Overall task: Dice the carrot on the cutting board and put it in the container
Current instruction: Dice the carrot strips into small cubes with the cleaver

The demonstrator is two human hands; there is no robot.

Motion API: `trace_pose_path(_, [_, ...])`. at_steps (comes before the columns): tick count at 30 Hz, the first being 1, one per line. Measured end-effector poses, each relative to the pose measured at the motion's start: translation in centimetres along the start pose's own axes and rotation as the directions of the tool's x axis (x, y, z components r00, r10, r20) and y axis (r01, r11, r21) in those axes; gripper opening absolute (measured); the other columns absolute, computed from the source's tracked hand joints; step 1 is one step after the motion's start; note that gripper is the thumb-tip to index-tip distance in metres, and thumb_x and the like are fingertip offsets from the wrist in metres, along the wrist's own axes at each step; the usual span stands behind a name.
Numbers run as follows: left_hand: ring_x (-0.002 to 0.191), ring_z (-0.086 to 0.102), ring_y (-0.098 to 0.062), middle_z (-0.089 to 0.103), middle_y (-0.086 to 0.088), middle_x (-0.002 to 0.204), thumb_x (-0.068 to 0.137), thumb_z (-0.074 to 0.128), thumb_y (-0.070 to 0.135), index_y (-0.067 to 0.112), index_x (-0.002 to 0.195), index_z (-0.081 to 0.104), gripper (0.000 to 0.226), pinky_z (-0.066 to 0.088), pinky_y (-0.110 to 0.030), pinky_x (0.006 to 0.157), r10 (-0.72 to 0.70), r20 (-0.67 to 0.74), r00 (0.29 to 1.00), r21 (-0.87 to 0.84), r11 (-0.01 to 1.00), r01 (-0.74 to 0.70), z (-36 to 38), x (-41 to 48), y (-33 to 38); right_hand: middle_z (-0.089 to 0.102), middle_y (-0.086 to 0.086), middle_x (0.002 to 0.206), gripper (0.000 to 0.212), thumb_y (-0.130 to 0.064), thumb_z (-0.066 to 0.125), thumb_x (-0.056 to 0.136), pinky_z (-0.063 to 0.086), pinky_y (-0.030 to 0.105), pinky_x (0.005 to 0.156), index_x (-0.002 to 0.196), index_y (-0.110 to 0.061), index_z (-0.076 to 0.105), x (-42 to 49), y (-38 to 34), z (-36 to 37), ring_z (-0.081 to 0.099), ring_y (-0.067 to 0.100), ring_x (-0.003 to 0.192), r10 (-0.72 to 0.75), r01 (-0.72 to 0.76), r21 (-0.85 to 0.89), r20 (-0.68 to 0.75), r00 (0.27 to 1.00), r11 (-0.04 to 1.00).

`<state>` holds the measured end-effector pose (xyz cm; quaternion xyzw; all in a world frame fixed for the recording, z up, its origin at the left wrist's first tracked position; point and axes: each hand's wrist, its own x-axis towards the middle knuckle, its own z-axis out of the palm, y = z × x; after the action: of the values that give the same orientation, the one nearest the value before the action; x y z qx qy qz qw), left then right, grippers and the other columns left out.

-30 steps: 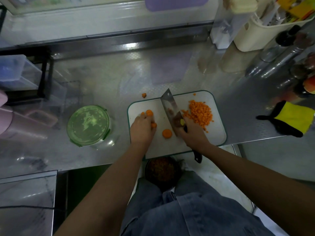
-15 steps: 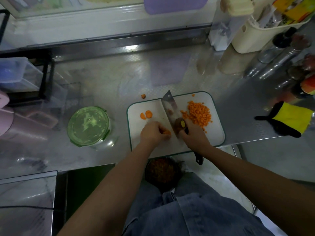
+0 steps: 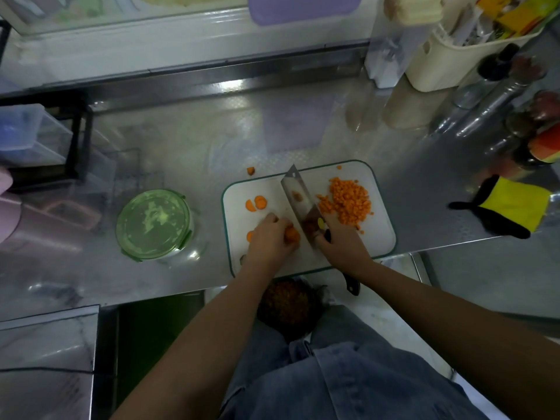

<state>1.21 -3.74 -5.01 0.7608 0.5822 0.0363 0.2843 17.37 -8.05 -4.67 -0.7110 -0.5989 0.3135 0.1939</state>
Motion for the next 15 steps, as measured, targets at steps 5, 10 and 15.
trace_pose_path(5, [0.094, 0.056, -0.027, 0.055, -0.009, 0.104, 0.086, 0.063, 0.022, 0.013, 0.107, 0.064, 0.023, 0.038, -0.032, 0.073, 0.017, -0.041, 0.999, 0.026, 1.0, -0.016, 0.5, -0.3, 0.4, 0.058, 0.015, 0.071, 0.021, -0.016, 0.054, 0.087, 0.045, 0.044, 0.056, 0.105, -0.005, 0.053, -0.4, -0.1, 0.1, 0.055, 0.029, 0.06, -0.024, 0.027, -0.056, 0.051, 0.998, 0.998])
trace_pose_path(10, [0.098, 0.056, -0.028, 0.055, -0.009, 0.11, 0.083, 0.066, 0.027, 0.012, 0.113, 0.062, 0.034, 0.038, -0.031, 0.076, -0.013, -0.066, 0.998, -0.022, 1.0, 0.011, 0.6, -0.4, 0.3, 0.054, 0.01, 0.066, 0.017, -0.017, 0.054, 0.088, 0.041, 0.039, 0.053, 0.101, -0.006, 0.051, -0.7, -0.2, 0.1, 0.051, 0.025, 0.057, -0.025, 0.028, -0.077, 0.047, 0.999, 0.997])
trace_pose_path(15, [0.09, 0.061, -0.021, 0.064, -0.002, 0.097, 0.081, 0.067, 0.039, 0.017, 0.107, 0.066, 0.034, 0.041, -0.029, 0.076, -0.265, -0.124, 0.956, -0.237, 0.943, 0.231, 0.3, -1.2, 0.4, 0.054, 0.008, 0.063, 0.016, -0.019, 0.056, 0.088, 0.04, 0.04, 0.05, 0.1, -0.008, 0.052, -0.9, -0.1, 0.3, 0.052, 0.025, 0.055, -0.057, 0.059, -0.092, 0.02, 0.998, 0.994])
